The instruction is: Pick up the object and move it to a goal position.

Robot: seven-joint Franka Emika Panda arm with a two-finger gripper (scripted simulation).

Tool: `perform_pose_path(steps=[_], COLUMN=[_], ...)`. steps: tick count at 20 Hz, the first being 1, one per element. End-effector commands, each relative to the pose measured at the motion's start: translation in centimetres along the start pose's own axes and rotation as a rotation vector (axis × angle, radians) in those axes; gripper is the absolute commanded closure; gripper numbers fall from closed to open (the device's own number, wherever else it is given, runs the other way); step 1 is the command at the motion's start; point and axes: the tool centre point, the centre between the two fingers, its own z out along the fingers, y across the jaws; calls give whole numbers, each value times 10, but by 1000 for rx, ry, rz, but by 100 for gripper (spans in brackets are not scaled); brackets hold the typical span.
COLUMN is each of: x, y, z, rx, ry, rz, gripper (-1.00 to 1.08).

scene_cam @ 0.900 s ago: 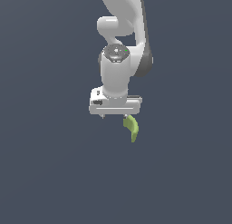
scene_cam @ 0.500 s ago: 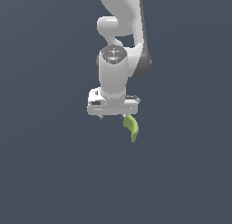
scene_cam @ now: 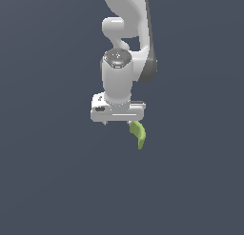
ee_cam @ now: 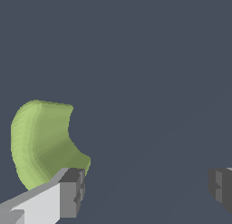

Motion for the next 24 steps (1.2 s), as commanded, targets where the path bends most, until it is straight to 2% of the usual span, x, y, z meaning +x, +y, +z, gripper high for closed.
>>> perform_pose_path(steps=[1, 13, 17, 24], x=[0, -6, -8, -8], y=[-8, -90, -100, -100], z=[2, 17, 19, 27], rx=[3, 33, 37, 37], ry=[-2, -16, -17, -17], rz=[-25, -298, -331, -327], gripper=[-92, -92, -92, -92])
